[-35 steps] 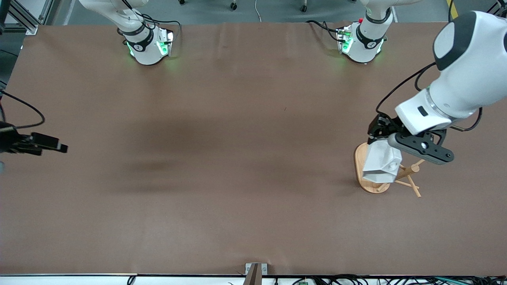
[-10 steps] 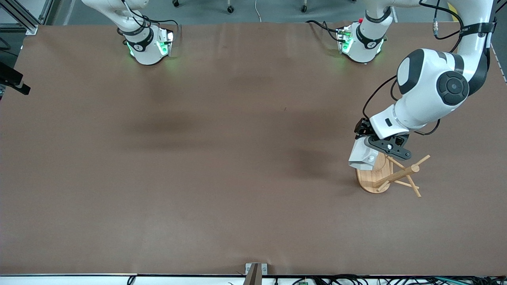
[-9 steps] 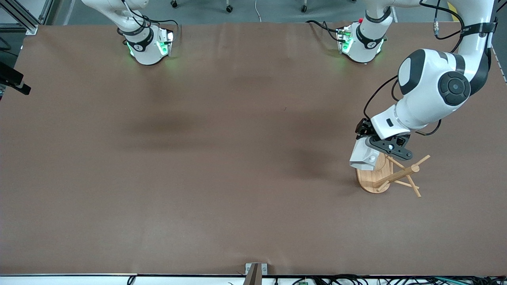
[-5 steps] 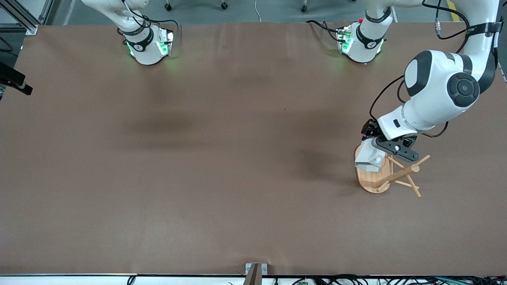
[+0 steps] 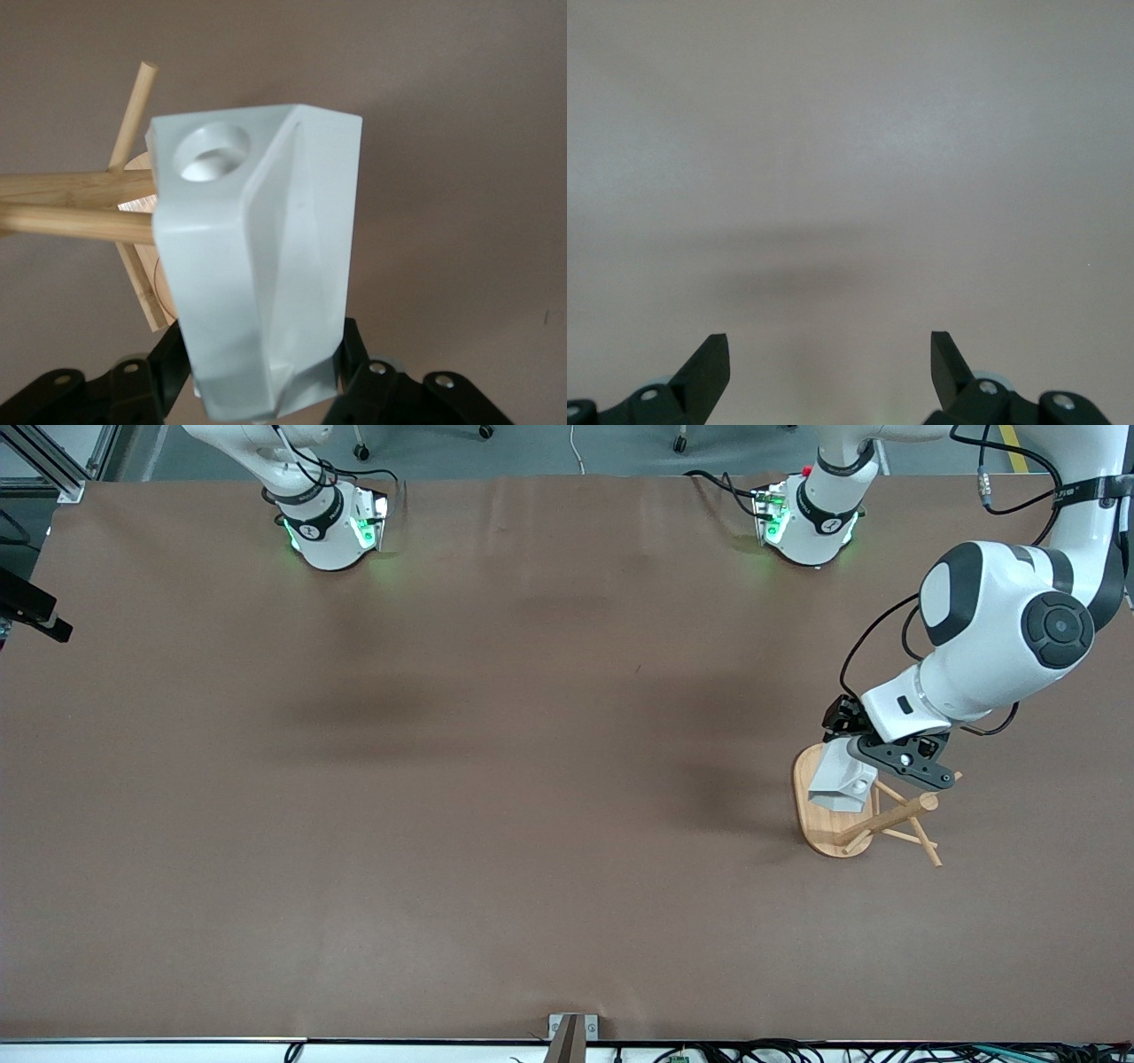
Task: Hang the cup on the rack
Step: 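Slide the cup's handle hole onto a rack peg with the left gripper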
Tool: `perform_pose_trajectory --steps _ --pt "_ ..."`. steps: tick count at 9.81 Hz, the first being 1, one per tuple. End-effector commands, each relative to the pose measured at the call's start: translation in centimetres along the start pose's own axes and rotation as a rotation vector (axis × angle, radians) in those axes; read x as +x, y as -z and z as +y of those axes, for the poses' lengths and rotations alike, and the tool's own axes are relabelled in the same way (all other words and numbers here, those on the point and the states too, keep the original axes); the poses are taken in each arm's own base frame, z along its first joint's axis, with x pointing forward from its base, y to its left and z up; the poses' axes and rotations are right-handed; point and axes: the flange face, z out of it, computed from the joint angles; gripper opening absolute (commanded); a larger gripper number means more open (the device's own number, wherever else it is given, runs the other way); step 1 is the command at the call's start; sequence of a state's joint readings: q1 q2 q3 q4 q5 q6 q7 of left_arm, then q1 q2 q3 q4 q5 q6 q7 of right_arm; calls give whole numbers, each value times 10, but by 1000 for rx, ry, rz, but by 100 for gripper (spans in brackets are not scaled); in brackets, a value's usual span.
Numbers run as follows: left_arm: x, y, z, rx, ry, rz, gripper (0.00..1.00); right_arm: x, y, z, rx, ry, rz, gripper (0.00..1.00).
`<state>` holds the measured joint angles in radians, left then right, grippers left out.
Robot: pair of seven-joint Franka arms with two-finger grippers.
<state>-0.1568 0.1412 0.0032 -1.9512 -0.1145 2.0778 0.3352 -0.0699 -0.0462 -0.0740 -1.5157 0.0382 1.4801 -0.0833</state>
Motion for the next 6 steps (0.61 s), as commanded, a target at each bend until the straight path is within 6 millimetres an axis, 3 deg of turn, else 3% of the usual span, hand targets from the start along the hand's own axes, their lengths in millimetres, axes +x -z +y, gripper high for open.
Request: perform_pose_trajectory --steps 1,6 --pt "0 -20 -8 -15 -9 -16 24 -9 0 -2 -23 -32 6 100" --pt "2 -21 -27 -10 -9 -13 24 -8 1 -9 -23 -37 7 100"
